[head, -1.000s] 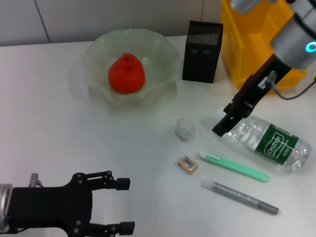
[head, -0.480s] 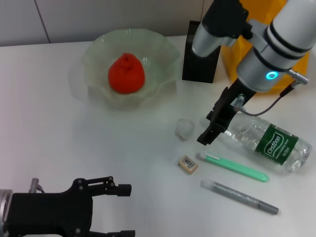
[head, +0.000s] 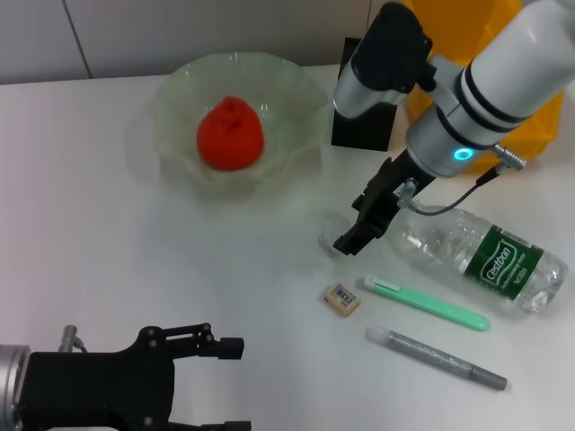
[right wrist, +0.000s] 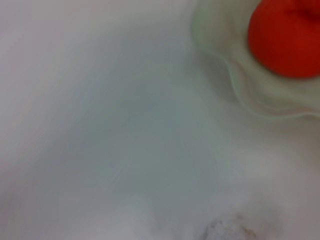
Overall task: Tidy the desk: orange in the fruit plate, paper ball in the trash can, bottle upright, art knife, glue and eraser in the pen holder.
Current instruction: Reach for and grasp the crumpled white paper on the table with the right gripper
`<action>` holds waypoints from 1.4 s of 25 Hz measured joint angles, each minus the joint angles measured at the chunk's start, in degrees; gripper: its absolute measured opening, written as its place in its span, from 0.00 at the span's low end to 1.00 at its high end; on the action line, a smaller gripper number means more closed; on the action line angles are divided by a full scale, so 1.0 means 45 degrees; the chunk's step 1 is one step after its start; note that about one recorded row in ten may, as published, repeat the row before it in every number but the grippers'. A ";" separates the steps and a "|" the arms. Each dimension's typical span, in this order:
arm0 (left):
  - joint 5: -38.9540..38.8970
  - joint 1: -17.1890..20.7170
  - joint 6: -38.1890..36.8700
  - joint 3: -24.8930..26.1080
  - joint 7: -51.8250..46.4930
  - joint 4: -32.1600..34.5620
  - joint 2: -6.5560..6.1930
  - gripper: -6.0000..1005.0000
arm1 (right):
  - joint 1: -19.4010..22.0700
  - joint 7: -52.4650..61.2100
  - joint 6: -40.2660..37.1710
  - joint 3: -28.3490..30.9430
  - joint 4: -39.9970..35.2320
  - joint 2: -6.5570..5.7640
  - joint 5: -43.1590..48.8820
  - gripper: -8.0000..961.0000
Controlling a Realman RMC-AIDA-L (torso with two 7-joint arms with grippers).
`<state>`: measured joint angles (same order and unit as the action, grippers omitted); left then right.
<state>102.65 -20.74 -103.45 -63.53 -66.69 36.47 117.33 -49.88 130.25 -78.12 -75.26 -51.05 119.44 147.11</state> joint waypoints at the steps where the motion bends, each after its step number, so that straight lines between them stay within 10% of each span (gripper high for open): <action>1: 0.0001 -0.0015 0.0003 0.0006 0.0016 0.0000 0.0002 0.84 | 0.0000 -0.0039 0.0120 -0.0067 0.0091 -0.0001 -0.0029 0.76; 26: 0.0001 -0.0018 0.0254 0.0016 0.0114 0.0002 0.0125 0.84 | -0.0135 0.0156 0.1771 -0.1299 0.1129 0.0000 -0.0857 0.76; 35: 0.0000 -0.0028 0.0238 0.0004 0.0094 0.0002 0.0140 0.84 | -0.0107 0.0207 0.1809 -0.1303 0.1148 -0.0001 -0.0826 0.52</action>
<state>102.65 -20.87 -102.38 -63.51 -66.26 36.48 117.96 -50.36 131.19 -69.98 -81.13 -45.89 119.44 143.39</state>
